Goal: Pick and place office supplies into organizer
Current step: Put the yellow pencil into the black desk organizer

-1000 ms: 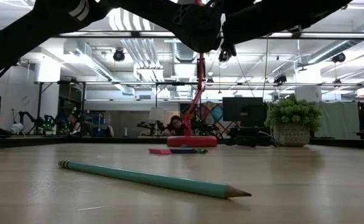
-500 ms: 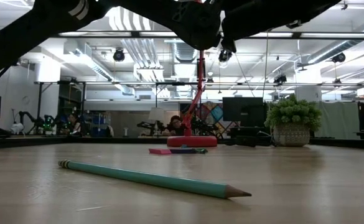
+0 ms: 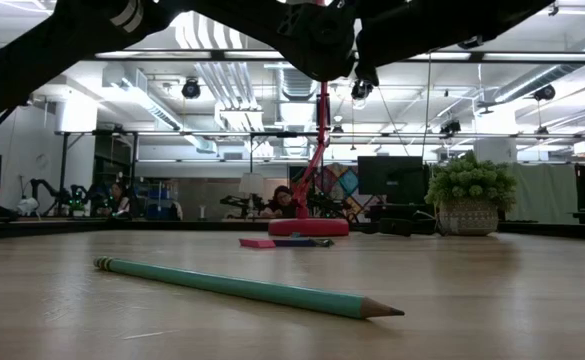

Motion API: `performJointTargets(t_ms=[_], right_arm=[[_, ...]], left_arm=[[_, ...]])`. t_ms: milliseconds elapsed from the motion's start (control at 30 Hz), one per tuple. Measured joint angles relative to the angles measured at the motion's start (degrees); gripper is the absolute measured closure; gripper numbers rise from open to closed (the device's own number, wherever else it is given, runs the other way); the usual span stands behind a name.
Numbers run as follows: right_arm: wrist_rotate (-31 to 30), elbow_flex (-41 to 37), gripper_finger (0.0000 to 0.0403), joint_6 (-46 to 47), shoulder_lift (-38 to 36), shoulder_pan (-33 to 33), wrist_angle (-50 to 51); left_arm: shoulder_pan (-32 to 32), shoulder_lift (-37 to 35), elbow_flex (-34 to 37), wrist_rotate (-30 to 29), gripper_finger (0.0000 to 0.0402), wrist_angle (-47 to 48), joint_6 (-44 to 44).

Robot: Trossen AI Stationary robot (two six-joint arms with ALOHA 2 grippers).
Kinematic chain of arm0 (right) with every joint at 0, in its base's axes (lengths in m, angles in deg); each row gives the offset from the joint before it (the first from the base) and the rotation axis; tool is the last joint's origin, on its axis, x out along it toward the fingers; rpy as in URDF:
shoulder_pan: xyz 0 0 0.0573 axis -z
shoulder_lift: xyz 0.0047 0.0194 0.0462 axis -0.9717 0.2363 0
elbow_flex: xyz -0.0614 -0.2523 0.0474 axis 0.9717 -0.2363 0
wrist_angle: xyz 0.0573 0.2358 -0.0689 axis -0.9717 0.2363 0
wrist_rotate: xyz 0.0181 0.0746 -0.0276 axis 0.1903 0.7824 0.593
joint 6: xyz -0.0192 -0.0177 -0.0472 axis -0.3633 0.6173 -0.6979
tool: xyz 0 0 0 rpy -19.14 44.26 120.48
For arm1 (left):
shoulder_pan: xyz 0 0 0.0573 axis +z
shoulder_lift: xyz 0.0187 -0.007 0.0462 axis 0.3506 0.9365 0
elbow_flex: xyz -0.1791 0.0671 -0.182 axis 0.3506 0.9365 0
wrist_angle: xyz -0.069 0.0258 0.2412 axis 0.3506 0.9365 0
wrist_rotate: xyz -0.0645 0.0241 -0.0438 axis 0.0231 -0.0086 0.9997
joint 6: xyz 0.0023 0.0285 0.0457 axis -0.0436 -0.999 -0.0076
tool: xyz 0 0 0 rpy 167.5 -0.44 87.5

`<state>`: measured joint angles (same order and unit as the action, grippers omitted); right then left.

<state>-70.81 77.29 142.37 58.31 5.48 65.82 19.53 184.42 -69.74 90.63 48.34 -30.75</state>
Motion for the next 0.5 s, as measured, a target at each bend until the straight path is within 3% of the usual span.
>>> performJointTargets(t_ms=[500], right_arm=[[-0.8, -0.2, 0.0204, -5.5, -2.2, 1.1, 0.0]], left_arm=[[0.0, 0.0, 0.5, 0.3, 0.0401, 0.1, 0.0]])
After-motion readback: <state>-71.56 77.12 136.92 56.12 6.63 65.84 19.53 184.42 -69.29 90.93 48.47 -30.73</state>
